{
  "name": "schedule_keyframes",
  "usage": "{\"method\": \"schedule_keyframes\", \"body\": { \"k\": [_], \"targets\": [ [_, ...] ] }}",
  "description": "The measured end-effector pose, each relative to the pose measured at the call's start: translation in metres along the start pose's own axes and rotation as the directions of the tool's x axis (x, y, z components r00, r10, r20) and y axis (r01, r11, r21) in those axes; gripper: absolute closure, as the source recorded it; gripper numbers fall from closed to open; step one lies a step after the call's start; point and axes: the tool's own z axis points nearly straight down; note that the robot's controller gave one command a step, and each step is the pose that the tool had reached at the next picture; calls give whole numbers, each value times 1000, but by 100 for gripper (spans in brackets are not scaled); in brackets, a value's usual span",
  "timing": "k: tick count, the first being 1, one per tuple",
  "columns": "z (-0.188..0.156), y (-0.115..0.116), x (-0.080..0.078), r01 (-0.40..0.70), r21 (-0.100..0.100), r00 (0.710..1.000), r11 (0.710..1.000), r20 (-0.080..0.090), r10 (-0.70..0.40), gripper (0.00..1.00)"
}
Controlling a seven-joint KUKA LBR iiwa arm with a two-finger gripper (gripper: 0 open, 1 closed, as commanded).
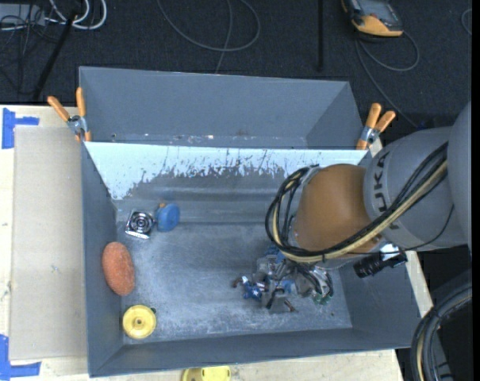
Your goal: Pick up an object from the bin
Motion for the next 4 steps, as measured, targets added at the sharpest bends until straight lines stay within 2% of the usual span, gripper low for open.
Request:
{"method": "schedule_keyframes", "body": {
  "k": [1,2,3,4],
  "targets": [
    [0,0,0,0,0,1000,1000,0,0,100],
    [-94,-2,-17,-11,0,1000,1000,5,11,100],
    [-94,-3,-17,-12,0,1000,1000,5,12,100],
    [-160,11,-8,-14,0,1000,1000,5,14,100]
  ]
}}
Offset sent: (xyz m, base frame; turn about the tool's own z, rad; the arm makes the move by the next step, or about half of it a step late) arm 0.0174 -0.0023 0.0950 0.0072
